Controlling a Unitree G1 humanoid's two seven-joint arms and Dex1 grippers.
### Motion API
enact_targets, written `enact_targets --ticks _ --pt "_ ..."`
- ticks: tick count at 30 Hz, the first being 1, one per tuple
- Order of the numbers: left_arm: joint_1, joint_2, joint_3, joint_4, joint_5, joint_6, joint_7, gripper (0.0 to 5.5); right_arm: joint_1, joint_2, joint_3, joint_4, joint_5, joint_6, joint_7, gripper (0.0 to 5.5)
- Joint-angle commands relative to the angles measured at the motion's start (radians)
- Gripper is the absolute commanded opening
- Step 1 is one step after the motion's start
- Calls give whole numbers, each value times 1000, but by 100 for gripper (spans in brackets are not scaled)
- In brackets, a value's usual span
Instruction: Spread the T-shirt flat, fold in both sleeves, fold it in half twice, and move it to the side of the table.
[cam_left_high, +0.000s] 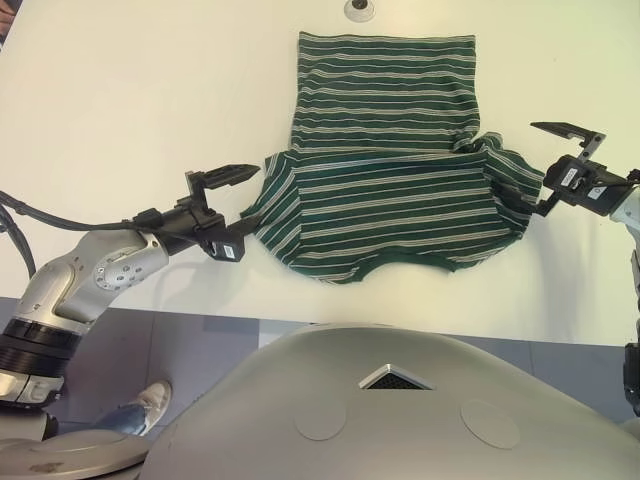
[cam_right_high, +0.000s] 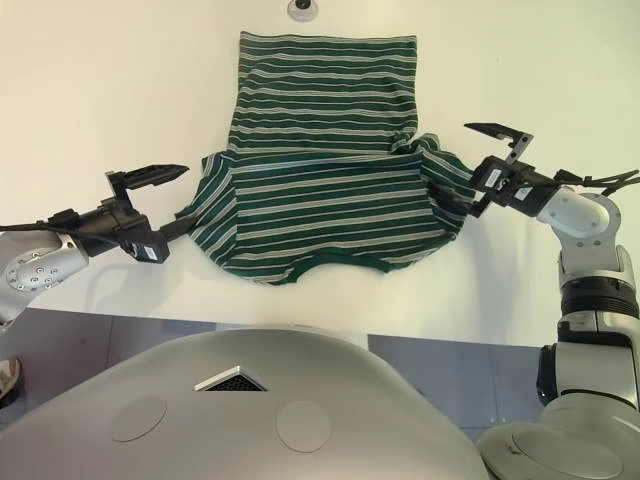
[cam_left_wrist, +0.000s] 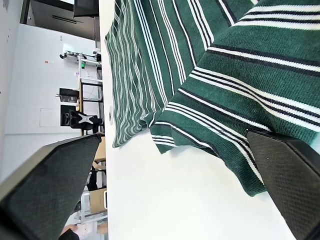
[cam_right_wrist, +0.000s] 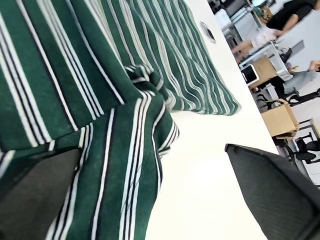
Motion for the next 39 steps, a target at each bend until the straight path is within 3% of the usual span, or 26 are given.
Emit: enact_targets --ticks 1,16,20,28,39 --pt "36 0 -3 15 -8 -9 -46 534 94 -38 22 -35 37 -2 103 540" --pt "85 16 146 55 -62 -51 -50 534 242 -66 -35 -197 173 28 140 540" --pt "133 21 206 45 -181 -109 -68 534 248 -48 -81 -286 282 60 159 540" --pt "203 35 264 33 -421 -248 -158 534 243 -7 -111 -312 294 84 155 540" --pt "191 -4 257 132 -67 -205 -158 534 238 21 -150 -337 323 108 184 540"
